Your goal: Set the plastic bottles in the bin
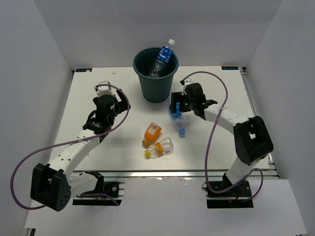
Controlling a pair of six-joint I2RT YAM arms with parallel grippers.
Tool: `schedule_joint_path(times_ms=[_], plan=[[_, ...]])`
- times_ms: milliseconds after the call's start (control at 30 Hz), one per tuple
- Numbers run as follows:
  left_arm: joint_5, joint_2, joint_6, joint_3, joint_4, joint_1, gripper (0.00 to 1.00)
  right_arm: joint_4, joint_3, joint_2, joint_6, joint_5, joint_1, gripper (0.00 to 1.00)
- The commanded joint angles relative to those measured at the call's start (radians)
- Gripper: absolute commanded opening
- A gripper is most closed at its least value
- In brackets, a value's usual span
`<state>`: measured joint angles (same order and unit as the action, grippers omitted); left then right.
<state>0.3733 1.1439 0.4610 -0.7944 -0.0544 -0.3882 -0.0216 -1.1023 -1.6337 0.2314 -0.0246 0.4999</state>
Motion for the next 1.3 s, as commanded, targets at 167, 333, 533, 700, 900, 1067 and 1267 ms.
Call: schedule_joint_path(times_ms=[167, 333, 533, 700, 900, 1067, 1267], plan=[[0.062, -0.021, -0.002, -0.032, -0.025, 0.006, 0.98, 0.058, -0.002, -0.126, 0.077, 0.058, 0.009, 0.84], [0.07, -0.01, 0.002, -0.04, -0.036, 0.006, 0.98, 0.104, 0.047, -0.123, 0.094, -0.02, 0.012, 0.56], [0.078, -0.007, 0.001, -0.043, -0.042, 0.006, 0.98, 0.112, 0.078, 0.023, 0.082, -0.003, 0.012, 0.33], [0.088, -0.012, -0.001, -0.045, -0.047, 0.006, 0.98, 0.058, 0.067, 0.191, 0.04, -0.061, 0.014, 0.27], [0.081, -0.01, -0.001, -0.042, -0.038, 0.008, 0.98, 0.086, -0.061, 0.262, -0.03, -0.303, 0.012, 0.22], [0.081, -0.007, 0.001, -0.042, -0.038, 0.009, 0.98, 0.06, -0.377, 0.115, -0.093, -0.359, 0.014, 0.21], [0.079, -0.004, -0.001, -0.042, -0.041, 0.012, 0.98, 0.052, -0.792, -0.153, -0.095, -0.37, 0.012, 0.2]])
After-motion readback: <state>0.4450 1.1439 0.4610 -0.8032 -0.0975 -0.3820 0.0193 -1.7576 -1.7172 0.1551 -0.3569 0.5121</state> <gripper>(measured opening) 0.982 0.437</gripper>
